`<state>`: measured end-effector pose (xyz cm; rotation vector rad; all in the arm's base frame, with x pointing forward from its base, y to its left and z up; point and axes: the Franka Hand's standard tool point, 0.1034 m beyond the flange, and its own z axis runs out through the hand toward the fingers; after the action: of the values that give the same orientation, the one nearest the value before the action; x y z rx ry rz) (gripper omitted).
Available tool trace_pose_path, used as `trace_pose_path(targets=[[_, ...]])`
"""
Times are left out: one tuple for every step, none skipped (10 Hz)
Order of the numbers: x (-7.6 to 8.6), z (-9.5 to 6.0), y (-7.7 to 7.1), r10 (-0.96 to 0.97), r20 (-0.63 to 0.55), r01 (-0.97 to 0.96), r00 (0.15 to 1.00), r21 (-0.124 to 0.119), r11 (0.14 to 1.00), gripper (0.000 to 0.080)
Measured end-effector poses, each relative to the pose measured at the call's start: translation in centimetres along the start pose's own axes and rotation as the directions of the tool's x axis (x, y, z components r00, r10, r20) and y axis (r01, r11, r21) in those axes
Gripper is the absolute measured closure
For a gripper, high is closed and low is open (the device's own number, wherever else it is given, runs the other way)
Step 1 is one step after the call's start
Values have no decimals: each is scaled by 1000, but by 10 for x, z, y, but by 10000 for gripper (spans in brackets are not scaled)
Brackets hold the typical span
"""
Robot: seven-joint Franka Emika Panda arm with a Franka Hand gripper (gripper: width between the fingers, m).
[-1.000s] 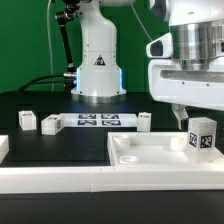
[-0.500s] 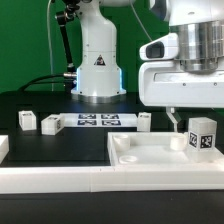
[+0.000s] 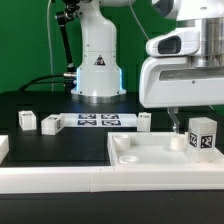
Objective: Assemble square table
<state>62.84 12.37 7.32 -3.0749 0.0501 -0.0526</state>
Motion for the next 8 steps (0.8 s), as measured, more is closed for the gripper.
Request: trace_pose_path(targets=[[0, 0, 1, -63, 0, 63, 998, -6, 998, 150], [0, 0, 1, -103, 0, 103, 995, -7, 995, 159], [0, 1, 2, -118, 1, 118, 993, -7, 993, 323], [0, 1, 2, -114, 1, 114, 993, -7, 993, 323], [0, 1, 3, -113, 2, 113, 994, -9, 994, 514], [0, 1, 4, -112, 2, 112, 994, -10, 994, 511], [0, 1, 4, -105, 2, 105, 994, -9, 994, 511], [0, 1, 5, -88, 2, 88, 996, -9, 996, 511]])
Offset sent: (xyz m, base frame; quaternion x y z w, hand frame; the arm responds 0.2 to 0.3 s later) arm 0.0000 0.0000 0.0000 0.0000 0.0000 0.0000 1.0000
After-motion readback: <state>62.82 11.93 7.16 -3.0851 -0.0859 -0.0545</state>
